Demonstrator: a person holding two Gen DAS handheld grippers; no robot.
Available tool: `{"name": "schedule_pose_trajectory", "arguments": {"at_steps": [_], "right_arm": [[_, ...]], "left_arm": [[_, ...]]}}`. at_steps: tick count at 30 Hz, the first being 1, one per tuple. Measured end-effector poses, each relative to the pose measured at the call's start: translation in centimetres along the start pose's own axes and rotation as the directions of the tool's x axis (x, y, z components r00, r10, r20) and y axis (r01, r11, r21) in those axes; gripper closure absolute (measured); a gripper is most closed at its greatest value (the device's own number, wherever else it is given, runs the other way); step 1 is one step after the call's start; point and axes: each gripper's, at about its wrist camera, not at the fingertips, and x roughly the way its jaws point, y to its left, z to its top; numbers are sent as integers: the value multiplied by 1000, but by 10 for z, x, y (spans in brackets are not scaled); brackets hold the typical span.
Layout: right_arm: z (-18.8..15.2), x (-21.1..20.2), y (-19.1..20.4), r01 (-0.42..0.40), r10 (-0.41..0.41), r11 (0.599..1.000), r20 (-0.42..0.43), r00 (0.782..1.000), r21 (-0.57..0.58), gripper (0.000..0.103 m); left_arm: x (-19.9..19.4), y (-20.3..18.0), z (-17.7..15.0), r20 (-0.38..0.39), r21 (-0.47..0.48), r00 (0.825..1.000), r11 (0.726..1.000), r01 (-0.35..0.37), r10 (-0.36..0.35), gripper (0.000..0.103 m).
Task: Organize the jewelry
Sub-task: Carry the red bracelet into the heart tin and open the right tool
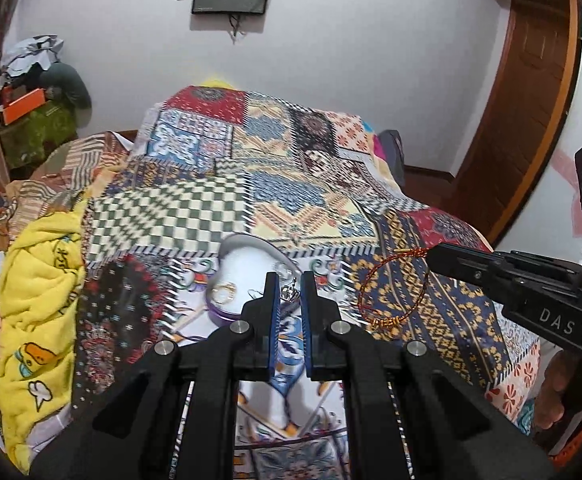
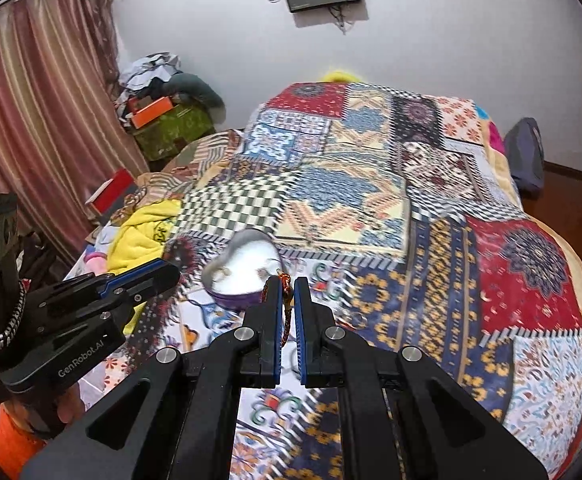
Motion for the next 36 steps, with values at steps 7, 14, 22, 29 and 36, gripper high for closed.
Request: {"name": "schedule_pose_trajectory", "arguments": {"at_steps": [7, 14, 22, 29, 36], "right_arm": [[13, 17, 27, -36, 37, 998, 1, 999, -52, 98], [22, 37, 45, -68, 68, 994, -5, 998, -81, 98], [23, 68, 45, -80, 75, 993, -52, 996, -86, 98], [19, 96, 37, -60, 49, 994, -114, 992, -91, 98], [20, 109, 22, -39, 29, 997, -138, 990, -72, 98]], "left_arm": [[-4, 21, 3, 23, -14, 999, 999, -37, 37, 95], [1, 40, 5, 27, -32, 998, 998, -61, 62, 95], [18, 52, 7, 16, -49, 999, 998, -50, 51, 95], [41, 54, 9, -11, -64, 1000, 998, -12, 11, 95], [62, 48, 10, -43, -55, 999, 998, 1, -4, 95]]}}
